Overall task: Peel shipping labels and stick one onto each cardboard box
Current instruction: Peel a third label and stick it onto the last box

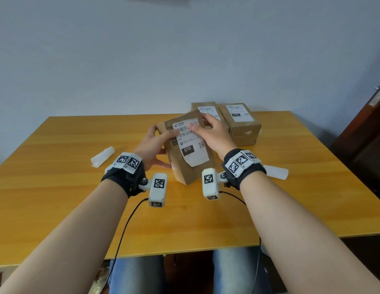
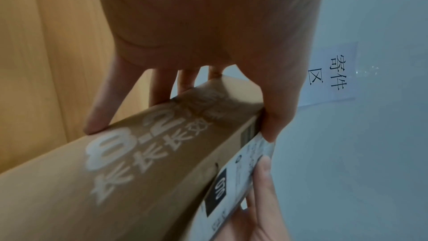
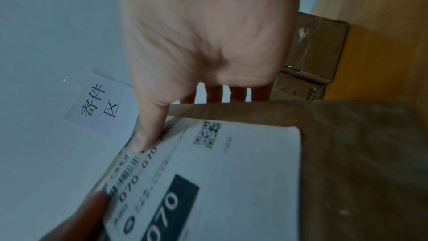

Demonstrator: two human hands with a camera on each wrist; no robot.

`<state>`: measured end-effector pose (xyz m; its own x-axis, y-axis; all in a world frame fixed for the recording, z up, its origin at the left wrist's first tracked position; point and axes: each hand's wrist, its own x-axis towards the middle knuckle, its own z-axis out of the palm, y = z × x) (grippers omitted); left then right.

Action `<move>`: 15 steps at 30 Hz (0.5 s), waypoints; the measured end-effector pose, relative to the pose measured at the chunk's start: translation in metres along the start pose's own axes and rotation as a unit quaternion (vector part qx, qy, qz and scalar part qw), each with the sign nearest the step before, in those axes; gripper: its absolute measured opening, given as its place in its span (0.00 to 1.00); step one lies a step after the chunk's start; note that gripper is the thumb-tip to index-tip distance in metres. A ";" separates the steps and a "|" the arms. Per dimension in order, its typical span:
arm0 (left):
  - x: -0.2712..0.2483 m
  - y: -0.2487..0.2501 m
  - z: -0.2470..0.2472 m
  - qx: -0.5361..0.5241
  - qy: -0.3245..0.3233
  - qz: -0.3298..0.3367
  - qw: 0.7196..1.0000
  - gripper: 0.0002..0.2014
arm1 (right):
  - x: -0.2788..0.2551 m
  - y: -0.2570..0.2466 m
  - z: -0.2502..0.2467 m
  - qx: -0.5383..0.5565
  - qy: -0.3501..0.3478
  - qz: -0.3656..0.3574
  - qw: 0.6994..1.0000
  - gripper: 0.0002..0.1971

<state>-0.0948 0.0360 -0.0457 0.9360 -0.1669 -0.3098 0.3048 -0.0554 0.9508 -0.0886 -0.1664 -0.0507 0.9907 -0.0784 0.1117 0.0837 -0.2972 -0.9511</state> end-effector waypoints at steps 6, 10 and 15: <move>-0.003 0.002 -0.003 0.002 -0.023 0.010 1.000 0.24 | 0.002 0.001 -0.004 0.061 -0.033 0.048 0.996 0.29; -0.004 0.003 -0.003 0.007 -0.025 0.015 1.000 0.23 | 0.001 0.002 -0.003 0.087 -0.017 0.053 0.995 0.25; -0.001 0.001 -0.004 -0.007 -0.029 0.013 0.999 0.28 | -0.003 0.003 -0.004 0.058 -0.018 0.038 0.997 0.16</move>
<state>-0.0951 0.0403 -0.0444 0.9319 -0.2251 -0.2844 0.2834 -0.0376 0.9583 -0.0915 -0.1712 -0.0527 0.9977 -0.0611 0.0302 0.0189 -0.1790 -0.9837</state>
